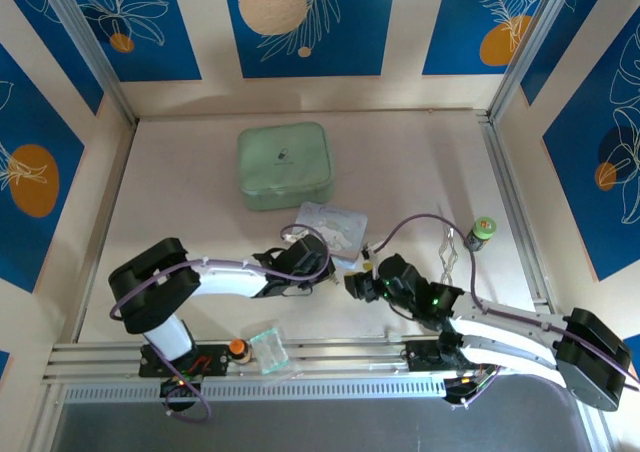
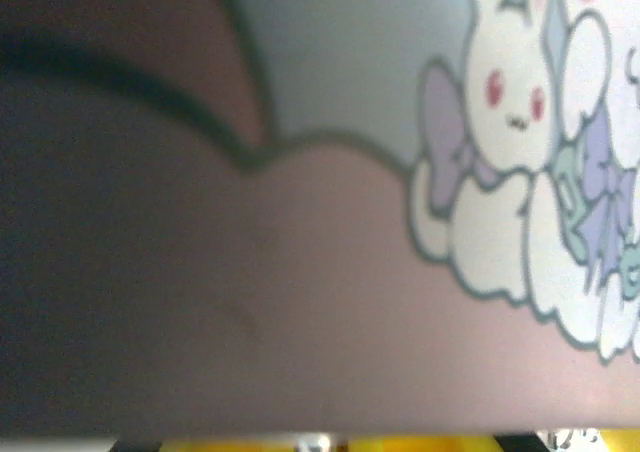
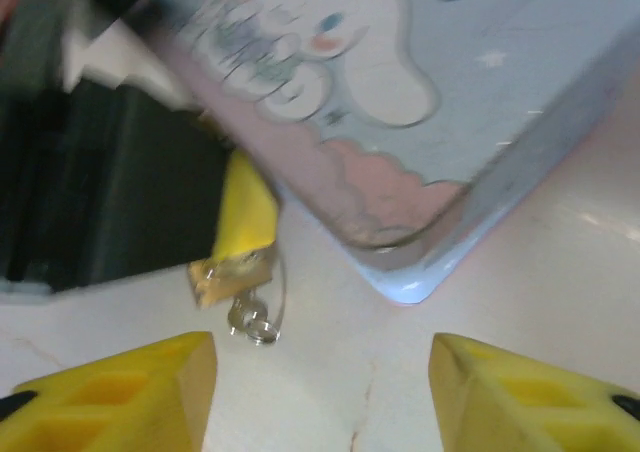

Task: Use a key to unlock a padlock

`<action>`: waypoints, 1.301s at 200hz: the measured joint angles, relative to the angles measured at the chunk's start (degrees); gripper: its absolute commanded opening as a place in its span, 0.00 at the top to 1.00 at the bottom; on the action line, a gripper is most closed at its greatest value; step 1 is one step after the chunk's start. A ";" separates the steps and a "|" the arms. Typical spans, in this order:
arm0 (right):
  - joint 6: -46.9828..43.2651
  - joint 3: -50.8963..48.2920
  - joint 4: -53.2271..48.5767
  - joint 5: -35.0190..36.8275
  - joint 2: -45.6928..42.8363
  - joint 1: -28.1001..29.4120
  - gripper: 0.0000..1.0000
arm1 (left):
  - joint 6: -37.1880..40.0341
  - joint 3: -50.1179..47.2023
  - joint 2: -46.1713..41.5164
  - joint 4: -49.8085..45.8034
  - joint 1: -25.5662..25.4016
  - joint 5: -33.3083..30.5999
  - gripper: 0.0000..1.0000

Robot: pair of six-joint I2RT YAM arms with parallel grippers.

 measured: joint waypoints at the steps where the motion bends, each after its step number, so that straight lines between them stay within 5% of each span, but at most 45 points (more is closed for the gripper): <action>1: -0.13 -0.07 0.11 0.09 0.04 0.17 0.48 | 0.07 -0.02 -0.02 -0.04 0.07 0.02 1.00; 28: -3.04 -2.56 4.26 3.61 2.01 5.22 0.48 | 0.76 -0.50 -0.72 -0.48 0.85 0.94 1.00; 146: -12.70 3.43 18.36 7.72 26.91 11.23 0.48 | 3.19 -2.40 -2.56 1.27 3.58 7.08 1.00; 205: -14.32 8.98 16.87 15.23 33.79 11.28 0.67 | 4.61 -3.61 -2.93 2.84 5.73 8.57 1.00; 260: -16.04 9.03 17.97 10.03 33.99 8.70 0.78 | 4.87 -4.83 -3.37 5.07 6.84 10.23 1.00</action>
